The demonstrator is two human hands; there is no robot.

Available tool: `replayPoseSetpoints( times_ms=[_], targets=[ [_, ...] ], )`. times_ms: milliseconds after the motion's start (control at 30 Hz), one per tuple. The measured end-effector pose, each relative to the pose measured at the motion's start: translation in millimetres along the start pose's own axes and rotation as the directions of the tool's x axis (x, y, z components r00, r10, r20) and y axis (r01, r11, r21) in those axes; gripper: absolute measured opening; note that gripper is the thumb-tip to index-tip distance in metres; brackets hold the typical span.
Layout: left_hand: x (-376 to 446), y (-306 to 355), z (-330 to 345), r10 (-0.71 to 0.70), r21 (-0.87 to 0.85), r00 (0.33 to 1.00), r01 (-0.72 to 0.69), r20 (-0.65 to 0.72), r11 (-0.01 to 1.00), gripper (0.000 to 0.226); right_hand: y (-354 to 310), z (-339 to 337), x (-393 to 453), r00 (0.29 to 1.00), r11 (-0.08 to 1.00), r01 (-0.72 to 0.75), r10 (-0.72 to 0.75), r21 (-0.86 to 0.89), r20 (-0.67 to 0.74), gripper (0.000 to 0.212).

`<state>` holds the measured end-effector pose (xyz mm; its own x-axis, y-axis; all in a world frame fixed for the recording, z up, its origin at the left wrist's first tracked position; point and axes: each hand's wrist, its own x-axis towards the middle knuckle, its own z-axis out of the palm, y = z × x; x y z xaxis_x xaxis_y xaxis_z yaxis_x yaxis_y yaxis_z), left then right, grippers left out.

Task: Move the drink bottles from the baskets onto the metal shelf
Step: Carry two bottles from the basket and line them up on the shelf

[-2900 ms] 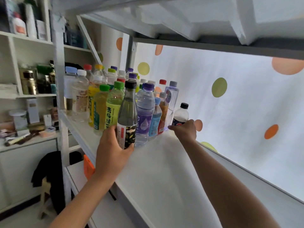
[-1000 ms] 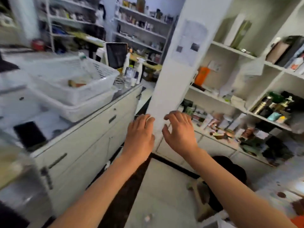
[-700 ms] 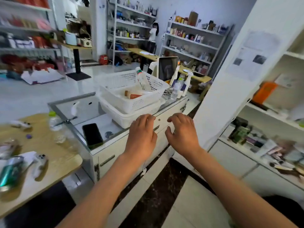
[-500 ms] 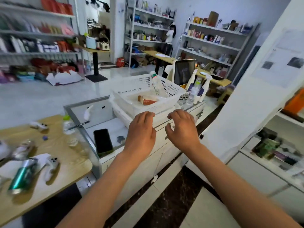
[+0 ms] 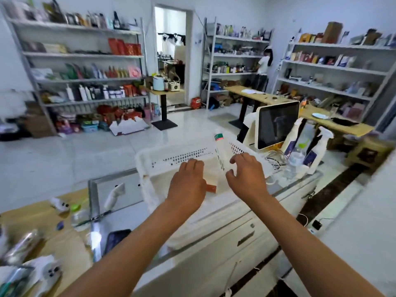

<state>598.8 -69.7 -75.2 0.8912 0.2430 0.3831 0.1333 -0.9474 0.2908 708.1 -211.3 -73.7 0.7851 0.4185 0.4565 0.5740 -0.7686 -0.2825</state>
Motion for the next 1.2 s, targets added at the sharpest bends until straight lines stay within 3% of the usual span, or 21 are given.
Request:
replayPoseSetpoints(
  times_ms=[200, 333, 433, 667, 867, 1000, 1100, 1200],
  targets=[
    [59.3, -24.6, 33.8, -0.169, -0.008, 0.974, 0.173, 0.15, 0.985, 0.017, 26.9, 33.1, 75.8, 0.984, 0.992, -0.113, 0.104, 0.058, 0.146, 0.03],
    [81.0, -48.2, 64.0, -0.253, 0.029, 0.883, 0.263, 0.395, 0.964, 0.025, 36.3, 50.8, 98.9, 0.941, 0.972, -0.234, 0.22, 0.024, 0.257, 0.035],
    [95.5, -61.7, 84.9, -0.23, 0.061, 0.847, 0.23, 0.479, 0.971, 0.04, 44.4, 63.6, 110.5, 0.891, 0.948, -0.319, 0.301, -0.002, 0.34, 0.041],
    [125.5, -68.6, 114.1, -0.125, 0.133, 0.8, 0.057, 0.587, 0.989, 0.091, 63.1, 87.9, 141.8, 0.838, 0.934, -0.358, 0.319, 0.005, 0.444, 0.058],
    [131.2, -68.5, 130.9, -0.058, 0.223, 0.824, -0.084, 0.564, 0.971, 0.092, 75.4, 113.8, 160.9, 0.809, 0.947, -0.319, 0.287, -0.028, 0.513, 0.078],
    [133.1, -67.3, 136.3, -0.06, 0.191, 0.822, -0.06, 0.567, 0.98, 0.089, 81.3, 126.2, 173.0, 0.823, 0.967, -0.232, 0.254, -0.107, 0.508, 0.089],
    [134.9, -72.0, 134.0, -0.028, 0.168, 0.827, -0.081, 0.561, 0.982, 0.077, 81.4, 132.5, 177.6, 0.844, 0.971, -0.215, 0.24, -0.107, 0.479, 0.082],
    [134.7, -78.2, 118.7, -0.09, 0.124, 0.786, 0.018, 0.612, 0.992, 0.076, 79.8, 136.9, 178.3, 0.861, 0.973, -0.204, 0.23, -0.106, 0.453, 0.073]
  ],
)
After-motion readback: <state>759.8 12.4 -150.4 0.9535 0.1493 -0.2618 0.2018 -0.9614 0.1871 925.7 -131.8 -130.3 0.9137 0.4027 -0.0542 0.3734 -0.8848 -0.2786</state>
